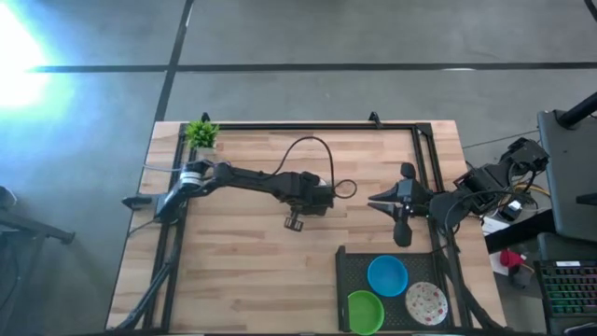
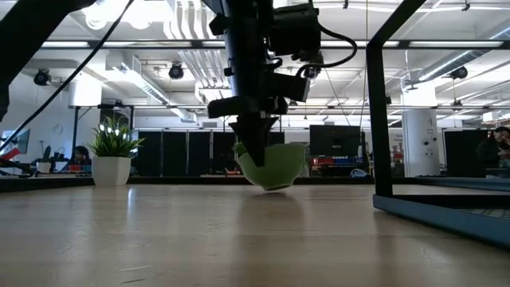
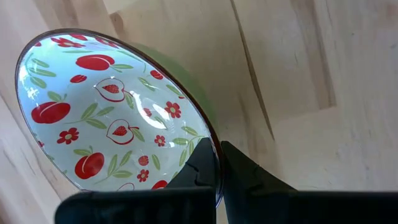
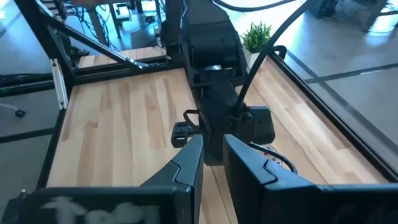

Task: Pick & Place Mini bowls
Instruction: Stack the white patterned bowl on top of the white patterned bowls on the shelf

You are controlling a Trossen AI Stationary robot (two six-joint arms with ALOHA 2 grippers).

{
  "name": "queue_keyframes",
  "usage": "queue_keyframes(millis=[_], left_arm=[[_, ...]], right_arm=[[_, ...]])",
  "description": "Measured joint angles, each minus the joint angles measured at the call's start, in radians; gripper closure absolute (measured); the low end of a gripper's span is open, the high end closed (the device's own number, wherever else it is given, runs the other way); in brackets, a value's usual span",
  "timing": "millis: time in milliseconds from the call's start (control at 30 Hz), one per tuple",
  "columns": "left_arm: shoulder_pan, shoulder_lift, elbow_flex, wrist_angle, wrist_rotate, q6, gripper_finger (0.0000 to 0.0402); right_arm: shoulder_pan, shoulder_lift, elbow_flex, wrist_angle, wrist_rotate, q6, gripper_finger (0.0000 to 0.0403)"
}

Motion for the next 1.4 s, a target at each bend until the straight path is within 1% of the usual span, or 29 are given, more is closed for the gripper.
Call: queue_keyframes(millis=[433,700,967,1200,1400], left_arm=[[-0.005,0.002,-0.001,0.008,0.0,-0.053,0.04],[-0.008,0.009,-0.003,0.026,0.021,-0.079,0.04],[-0.017,0.025,-0.002,0.028,0.007,-0.086,0.0399],[-0.018,0.023,-0.003,0.035,0.034,-0.086,0.0363],[-0.024,0.023,-0.001,0.043,0.032,-0.086,0.0356]], right_arm=[[0.0,-0.042,0.0,-0.002,0.0,-0.009,0.0344],[0.0,-0.043,0.0,-0.002,0.0,-0.03,0.0344],[0.0,-0.044,0.0,-0.002,-0.001,-0.03,0.0344],[0.0,-0.044,0.0,-0.002,-0.001,-0.03,0.0344],[0.0,-0.044,0.0,-0.002,-0.002,-0.03,0.0344]])
